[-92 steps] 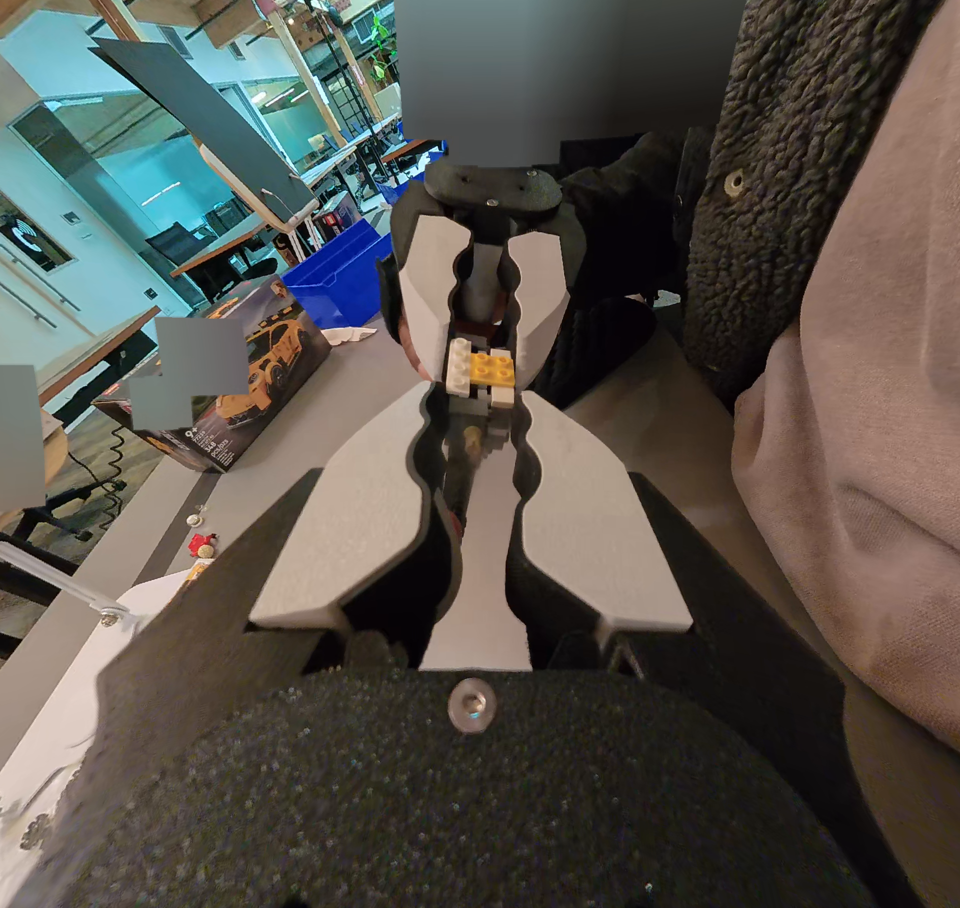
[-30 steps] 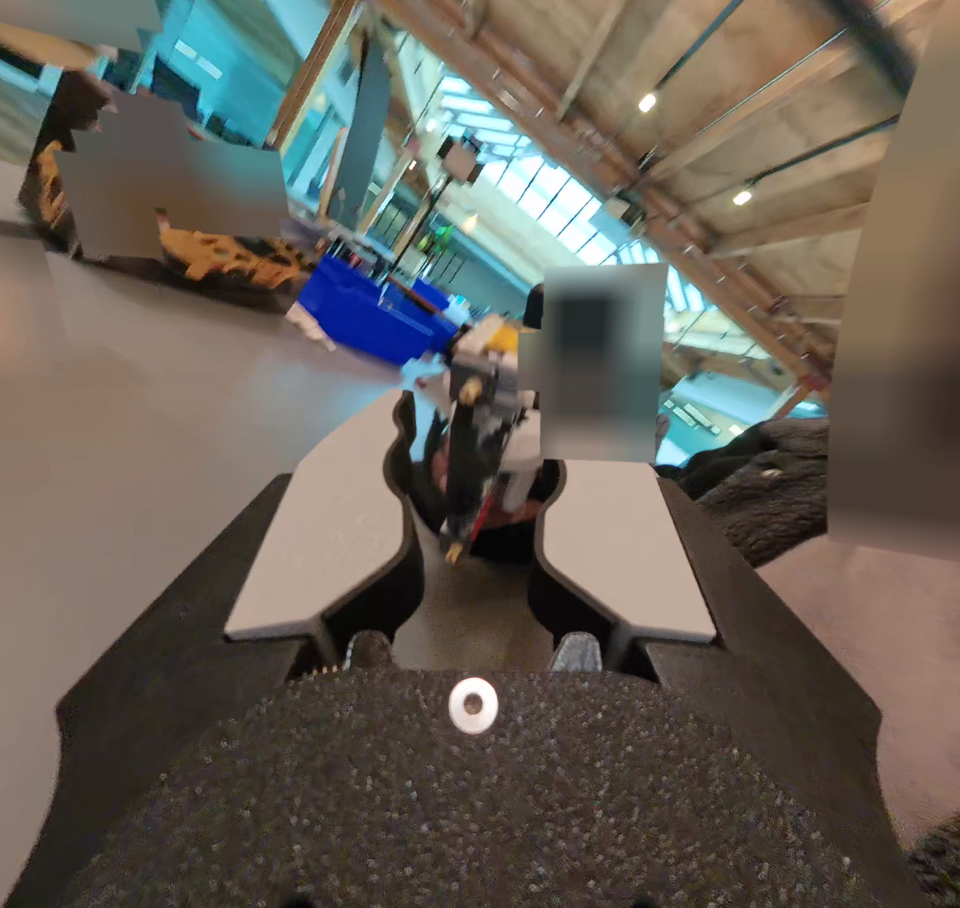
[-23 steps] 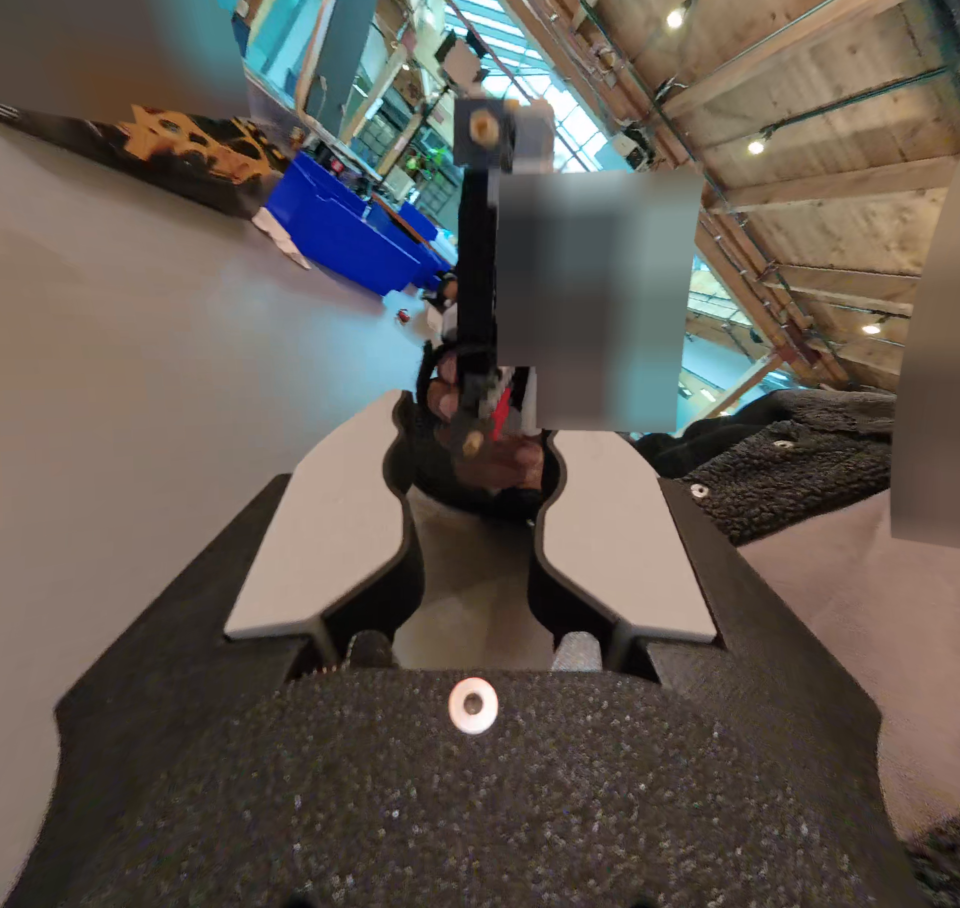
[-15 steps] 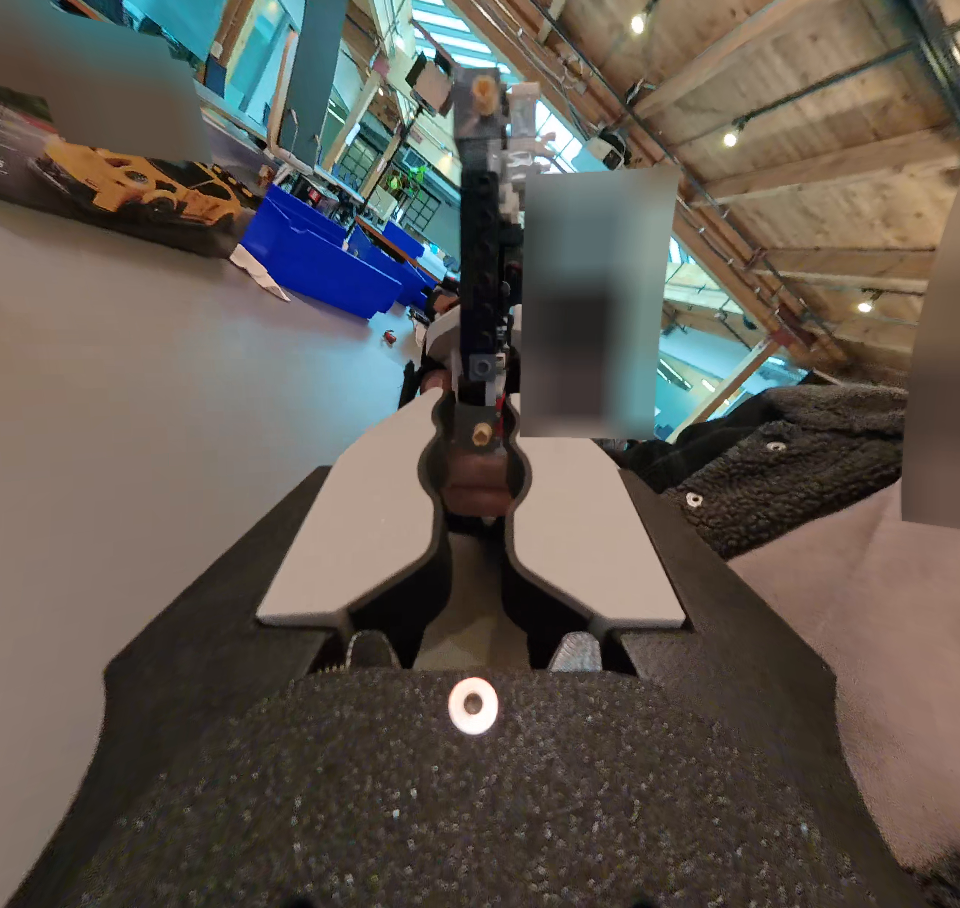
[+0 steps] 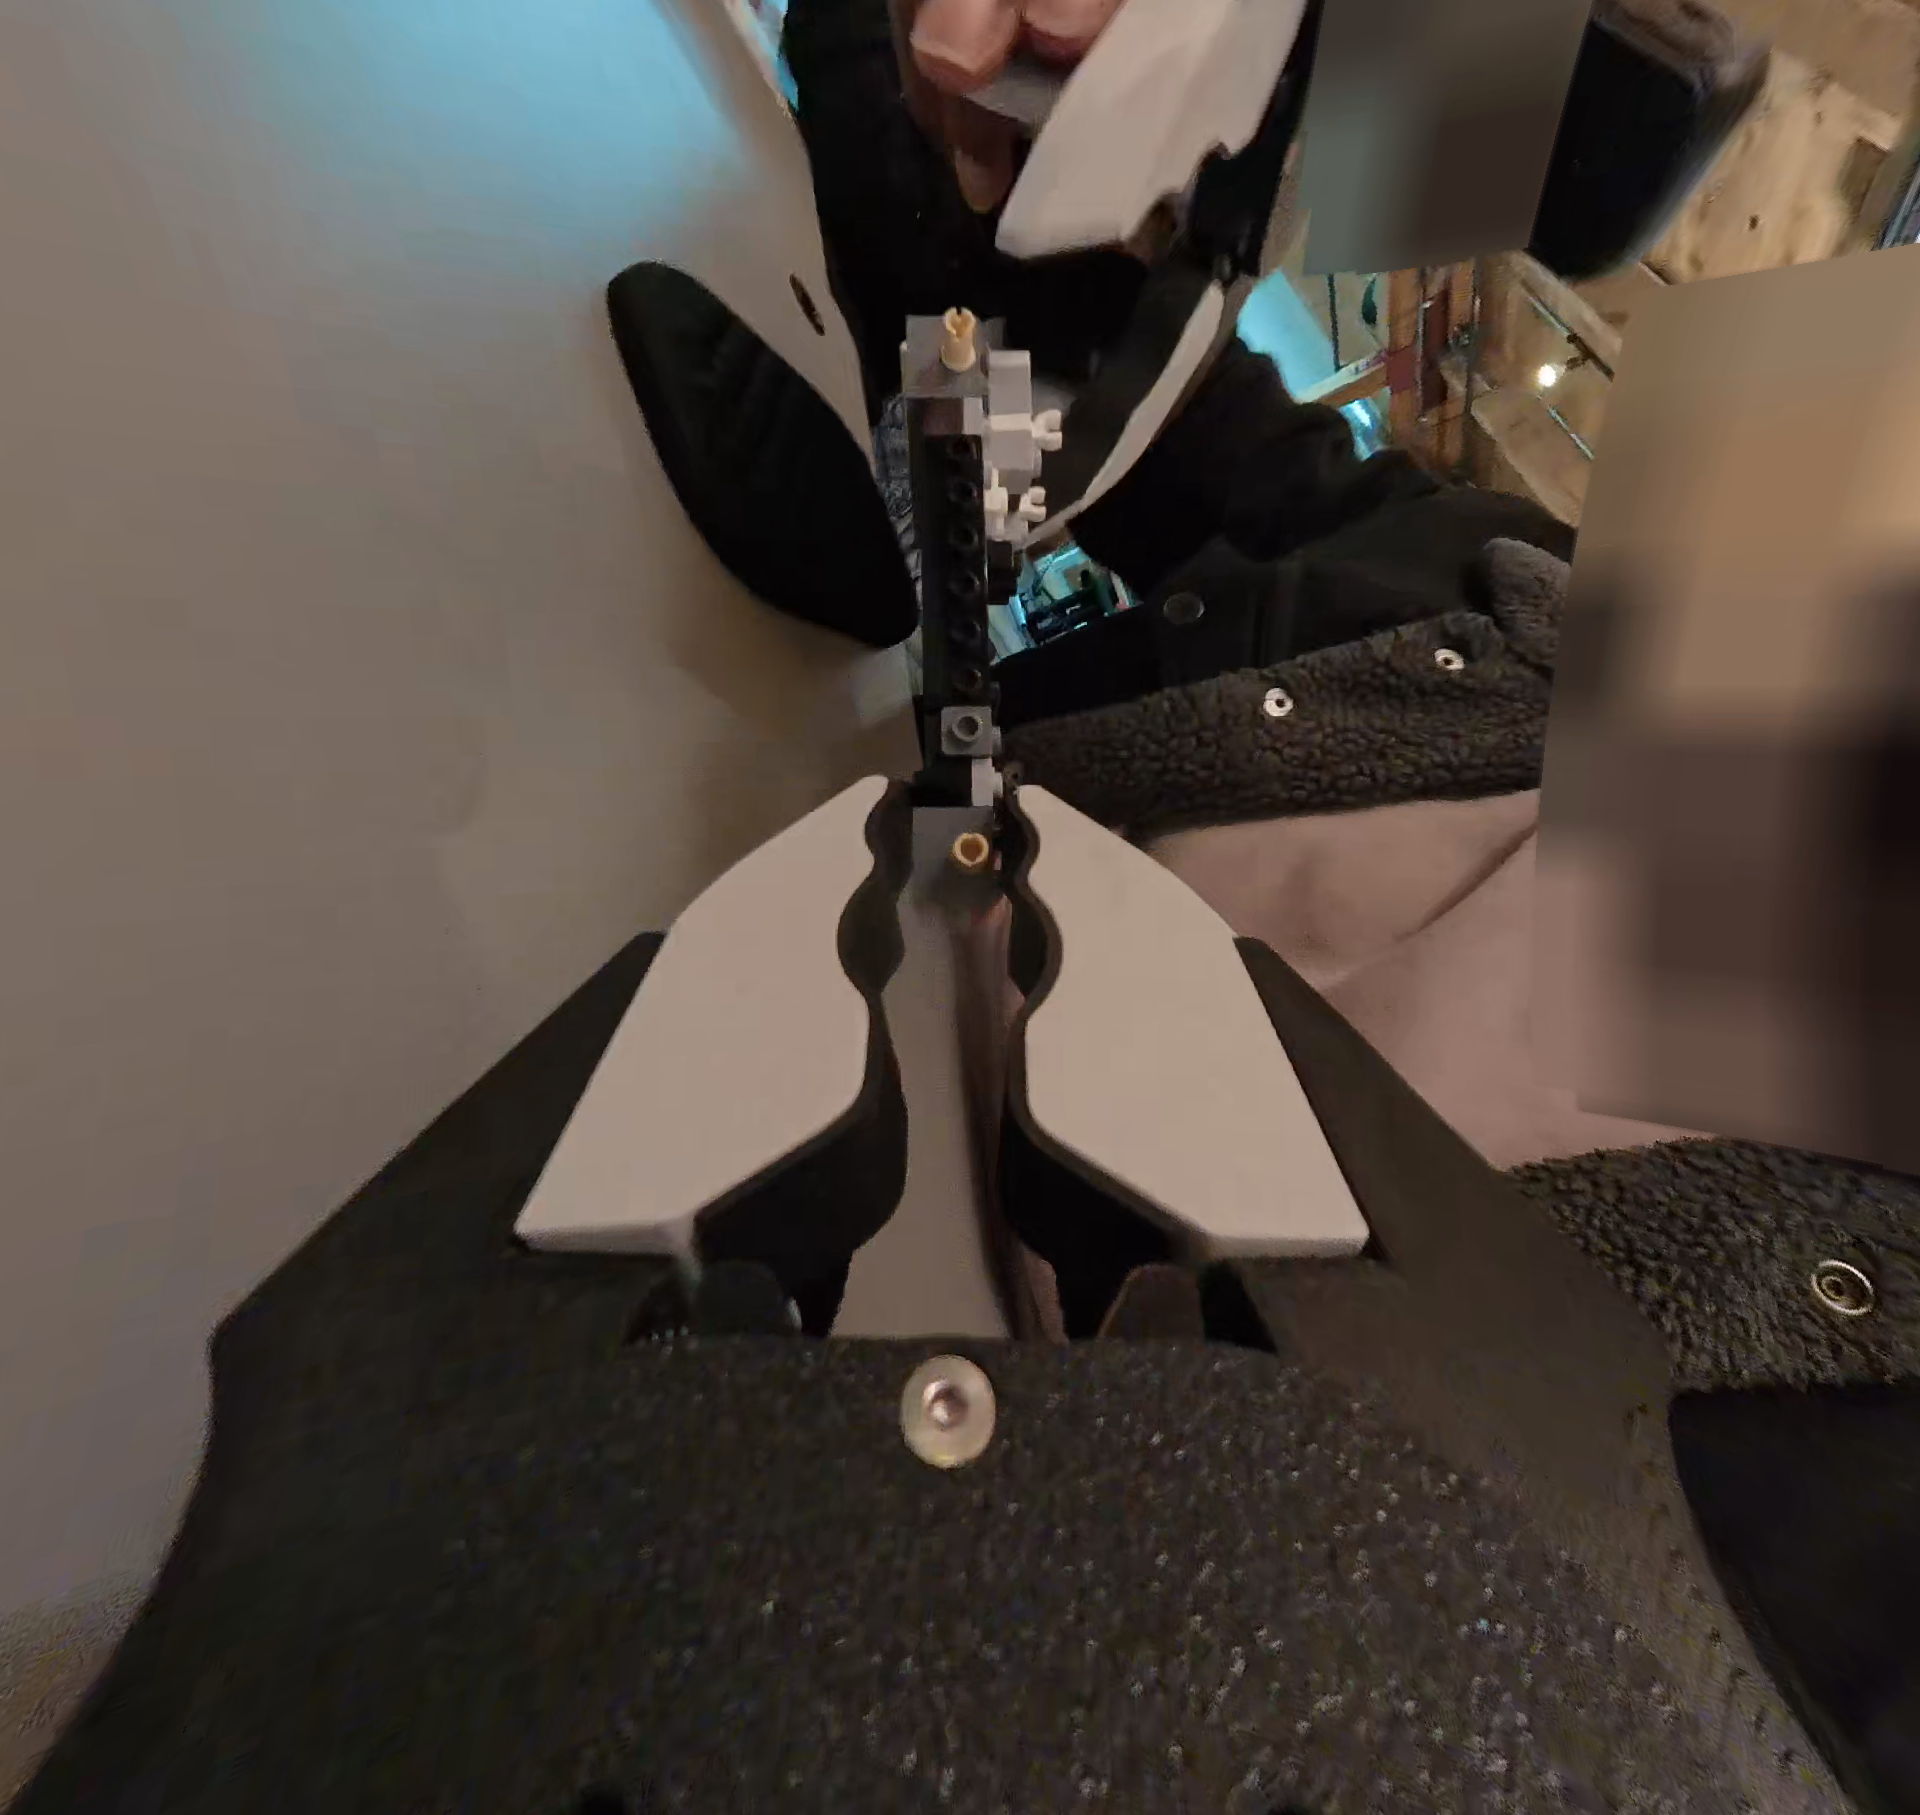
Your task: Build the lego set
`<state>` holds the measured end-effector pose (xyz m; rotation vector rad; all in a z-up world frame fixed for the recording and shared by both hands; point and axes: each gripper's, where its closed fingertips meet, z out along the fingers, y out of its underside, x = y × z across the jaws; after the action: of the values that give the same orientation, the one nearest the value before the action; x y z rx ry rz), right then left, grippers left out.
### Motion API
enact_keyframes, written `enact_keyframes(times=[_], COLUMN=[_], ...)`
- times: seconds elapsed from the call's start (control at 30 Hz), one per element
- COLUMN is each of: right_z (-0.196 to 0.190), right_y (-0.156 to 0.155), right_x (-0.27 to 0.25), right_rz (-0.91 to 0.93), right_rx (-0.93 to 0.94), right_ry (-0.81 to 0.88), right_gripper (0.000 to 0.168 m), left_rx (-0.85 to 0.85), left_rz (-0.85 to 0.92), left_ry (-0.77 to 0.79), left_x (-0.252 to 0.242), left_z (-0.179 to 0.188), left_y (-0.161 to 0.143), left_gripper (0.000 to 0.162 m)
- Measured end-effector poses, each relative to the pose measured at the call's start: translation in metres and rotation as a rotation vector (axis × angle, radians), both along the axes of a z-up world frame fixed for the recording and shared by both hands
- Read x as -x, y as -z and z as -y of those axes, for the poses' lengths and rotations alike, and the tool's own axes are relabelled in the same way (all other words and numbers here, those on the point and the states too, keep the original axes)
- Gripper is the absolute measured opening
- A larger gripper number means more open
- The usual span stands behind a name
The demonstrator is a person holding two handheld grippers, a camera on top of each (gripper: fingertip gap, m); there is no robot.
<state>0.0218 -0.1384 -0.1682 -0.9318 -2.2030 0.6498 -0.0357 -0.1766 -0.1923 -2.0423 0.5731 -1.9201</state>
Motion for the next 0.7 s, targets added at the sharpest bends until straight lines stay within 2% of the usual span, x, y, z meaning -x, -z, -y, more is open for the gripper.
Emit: enact_keyframes(times=[0.13, 0.23, 0.33, 0.37, 0.43, 0.5, 0.6, 0.7], right_z=[0.006, 0.0, -0.006, -0.009, -0.019, -0.032, -0.043, -0.046], right_y=[0.031, 0.042, 0.043, 0.044, 0.048, 0.059, 0.08, 0.101], right_x=[0.008, 0.015, 0.02, 0.021, 0.025, 0.029, 0.039, 0.041], right_rz=[0.066, 0.058, 0.045, 0.04, 0.054, 0.087, 0.142, 0.224], right_rx=[-0.106, -0.13, -0.055, -0.011, 0.089, 0.157, 0.197, 0.189], right_ry=[-0.058, -0.051, -0.032, -0.025, -0.023, -0.029, -0.059, -0.085], right_gripper=[0.07, 0.054, 0.054, 0.054, 0.054, 0.054, 0.054, 0.054], left_rx=[0.031, 0.033, 0.01, -0.033, -0.172, -0.34, -0.536, -0.661], left_rz=[-0.015, -0.033, -0.029, -0.043, -0.123, -0.291, -0.453, -0.49], left_ry=[0.038, 0.042, -0.018, -0.054, -0.132, -0.211, -0.281, -0.353], left_x=[-0.005, -0.005, 0.001, 0.004, 0.014, 0.03, 0.043, 0.044], left_z=[-0.002, -0.005, -0.015, -0.021, -0.035, -0.05, -0.06, -0.065], left_y=[0.011, 0.015, 0.014, 0.013, 0.014, 0.025, 0.029, 0.023], left_gripper=[0.016, 0.016, 0.017, 0.019, 0.039, 0.047, 0.05, 0.049])
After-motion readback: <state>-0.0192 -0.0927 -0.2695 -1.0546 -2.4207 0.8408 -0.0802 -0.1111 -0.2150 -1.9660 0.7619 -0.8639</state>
